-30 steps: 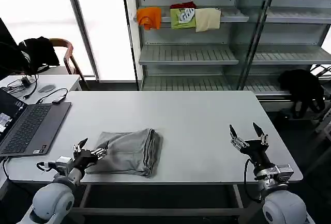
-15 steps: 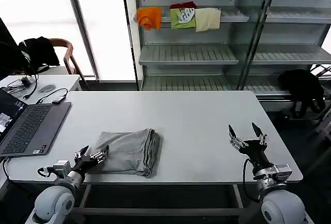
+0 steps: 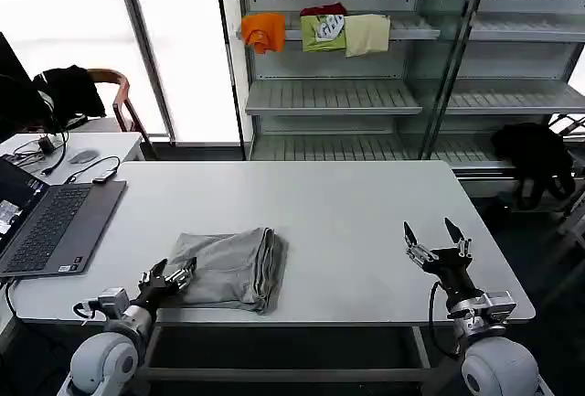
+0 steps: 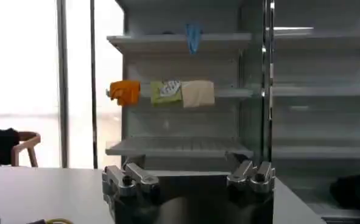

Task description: Fold and organize the clothes.

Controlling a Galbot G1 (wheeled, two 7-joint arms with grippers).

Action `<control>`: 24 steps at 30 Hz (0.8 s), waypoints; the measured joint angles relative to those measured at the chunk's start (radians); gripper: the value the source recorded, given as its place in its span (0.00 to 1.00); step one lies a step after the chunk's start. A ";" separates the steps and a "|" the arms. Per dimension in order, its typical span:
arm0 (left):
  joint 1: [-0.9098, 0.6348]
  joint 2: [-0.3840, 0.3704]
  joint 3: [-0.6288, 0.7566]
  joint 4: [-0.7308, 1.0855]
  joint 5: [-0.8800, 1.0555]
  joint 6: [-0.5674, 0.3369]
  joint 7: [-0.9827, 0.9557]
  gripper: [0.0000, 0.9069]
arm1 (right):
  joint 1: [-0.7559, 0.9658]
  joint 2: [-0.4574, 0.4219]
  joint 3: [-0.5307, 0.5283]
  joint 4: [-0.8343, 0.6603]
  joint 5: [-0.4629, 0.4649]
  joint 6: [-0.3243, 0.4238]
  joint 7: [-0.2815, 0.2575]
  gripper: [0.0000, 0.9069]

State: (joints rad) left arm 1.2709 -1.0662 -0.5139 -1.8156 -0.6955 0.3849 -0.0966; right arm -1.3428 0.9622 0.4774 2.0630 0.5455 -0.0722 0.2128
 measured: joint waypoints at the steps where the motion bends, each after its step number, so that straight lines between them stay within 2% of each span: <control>1: 0.000 -0.003 0.001 0.002 -0.001 -0.001 0.001 0.02 | 0.000 -0.001 0.000 0.001 0.000 0.000 0.000 1.00; 14: 0.001 -0.014 0.019 0.010 0.003 -0.030 0.010 0.00 | 0.004 -0.004 -0.003 0.005 -0.001 -0.002 0.001 1.00; 24: -0.006 0.017 0.003 -0.012 -0.001 -0.049 0.006 0.00 | 0.008 -0.006 -0.005 0.014 -0.002 -0.004 0.002 1.00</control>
State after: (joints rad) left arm 1.2652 -1.0490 -0.5106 -1.8280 -0.6967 0.3364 -0.0902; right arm -1.3351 0.9559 0.4728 2.0766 0.5435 -0.0764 0.2146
